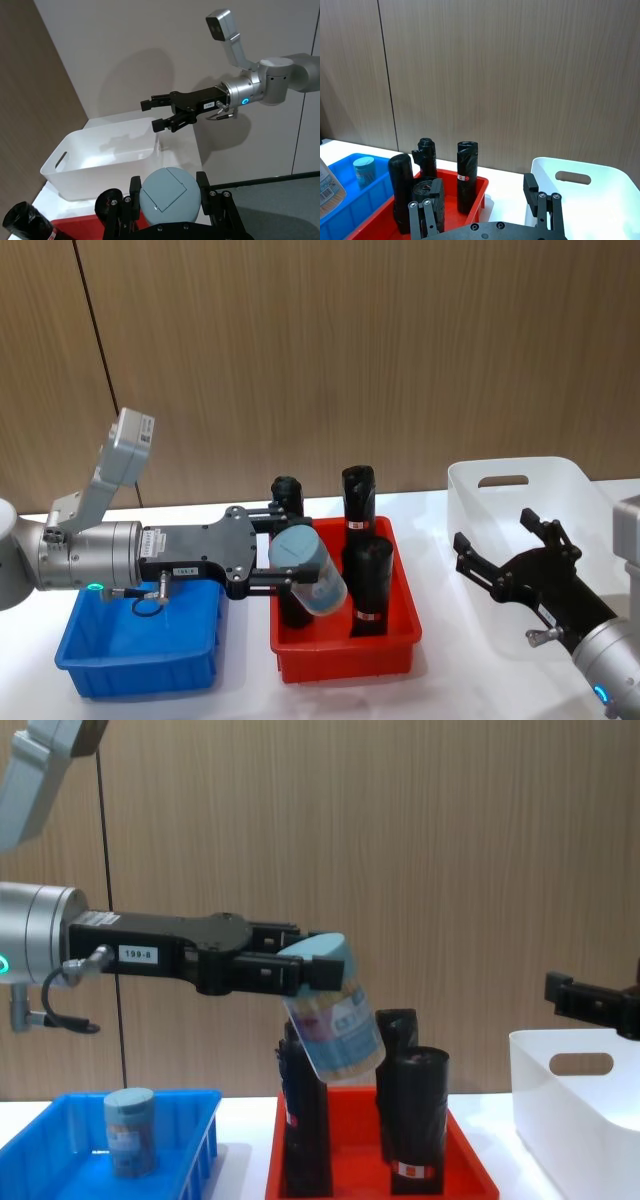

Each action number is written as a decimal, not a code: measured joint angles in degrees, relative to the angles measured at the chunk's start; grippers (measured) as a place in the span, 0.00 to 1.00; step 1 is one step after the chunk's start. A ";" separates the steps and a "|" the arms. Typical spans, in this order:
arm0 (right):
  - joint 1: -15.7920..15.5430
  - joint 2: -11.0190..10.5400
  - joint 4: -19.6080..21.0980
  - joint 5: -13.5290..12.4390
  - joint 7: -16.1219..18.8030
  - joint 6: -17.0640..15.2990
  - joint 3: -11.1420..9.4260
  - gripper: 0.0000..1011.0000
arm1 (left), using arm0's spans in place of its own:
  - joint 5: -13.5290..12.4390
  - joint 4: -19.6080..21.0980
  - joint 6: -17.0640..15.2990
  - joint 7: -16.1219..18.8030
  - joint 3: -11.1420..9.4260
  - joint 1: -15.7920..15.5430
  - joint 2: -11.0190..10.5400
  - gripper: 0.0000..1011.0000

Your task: Pick the cotton swabs from the blue box and place them into the white box.

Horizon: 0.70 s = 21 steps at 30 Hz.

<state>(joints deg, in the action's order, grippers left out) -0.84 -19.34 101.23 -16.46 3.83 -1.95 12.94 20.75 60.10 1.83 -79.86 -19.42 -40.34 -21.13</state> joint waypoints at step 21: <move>0.16 -1.60 0.96 0.17 5.89 0.20 -0.64 0.99 | 0.20 -2.05 2.49 -2.89 -0.57 -1.32 0.61 0.66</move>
<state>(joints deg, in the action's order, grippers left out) -0.68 -20.93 102.19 -16.30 9.72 -1.74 12.30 20.96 58.05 4.31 -82.75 -19.99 -41.66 -20.52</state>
